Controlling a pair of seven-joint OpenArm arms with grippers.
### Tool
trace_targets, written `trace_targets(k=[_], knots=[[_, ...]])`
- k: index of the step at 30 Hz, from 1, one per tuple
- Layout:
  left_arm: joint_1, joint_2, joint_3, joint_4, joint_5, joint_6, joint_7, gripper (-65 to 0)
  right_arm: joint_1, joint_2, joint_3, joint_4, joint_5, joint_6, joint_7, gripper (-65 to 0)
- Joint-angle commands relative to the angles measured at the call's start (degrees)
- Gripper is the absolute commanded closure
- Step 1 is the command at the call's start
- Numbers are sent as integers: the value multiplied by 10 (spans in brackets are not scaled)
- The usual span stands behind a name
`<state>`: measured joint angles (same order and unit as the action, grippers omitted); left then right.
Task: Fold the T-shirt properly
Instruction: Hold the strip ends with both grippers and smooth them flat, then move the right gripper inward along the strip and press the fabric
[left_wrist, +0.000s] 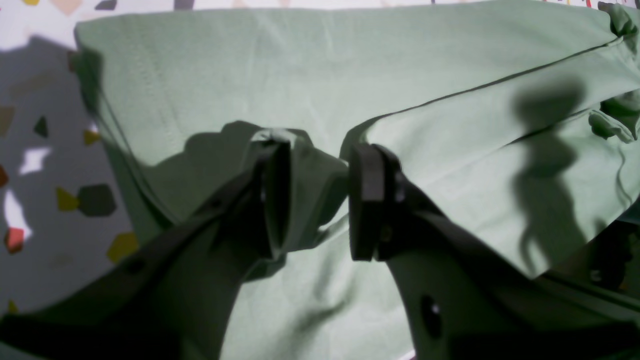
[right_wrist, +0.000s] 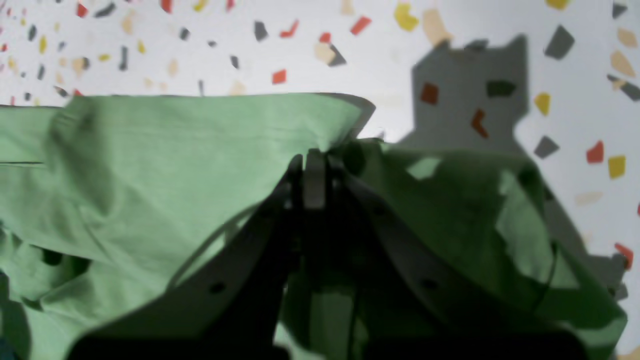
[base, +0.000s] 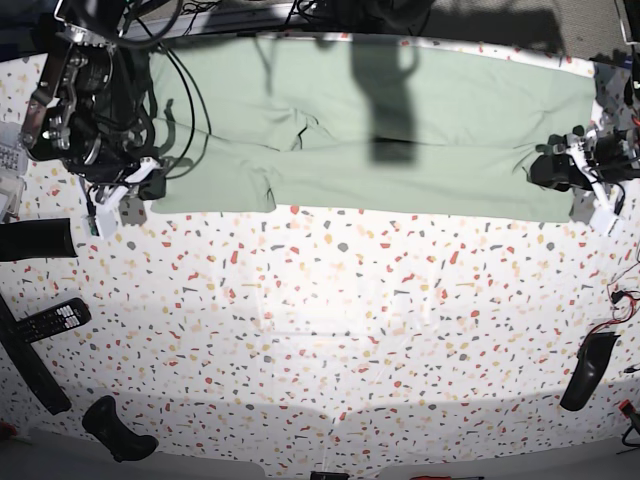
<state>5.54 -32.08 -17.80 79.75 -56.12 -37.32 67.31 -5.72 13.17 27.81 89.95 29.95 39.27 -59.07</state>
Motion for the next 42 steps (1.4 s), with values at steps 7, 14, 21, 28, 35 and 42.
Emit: trace_targets(k=[7, 14, 21, 28, 35, 42], knots=[[-6, -11, -6, 9, -10, 0, -10, -188, -34, 8, 2, 99, 133, 7, -43, 0], [-6, -11, -6, 9, -10, 0, -12, -188, -159, 8, 2, 223, 191, 7, -85, 0], [-6, -11, -6, 9, -10, 0, -12, -188, -273, 19, 2, 297, 180, 7, -97, 0], [-6, -11, -6, 9, -10, 0, -14, -188, -361, 92, 2, 307, 149, 7, -94, 0], [-6, -12, -6, 9, -10, 0, -14, -188, -400, 127, 2, 307, 80, 7, -89, 0], [-6, -12, -6, 9, -10, 0, -16, -188, -398, 127, 2, 307, 129, 7, -5, 0]])
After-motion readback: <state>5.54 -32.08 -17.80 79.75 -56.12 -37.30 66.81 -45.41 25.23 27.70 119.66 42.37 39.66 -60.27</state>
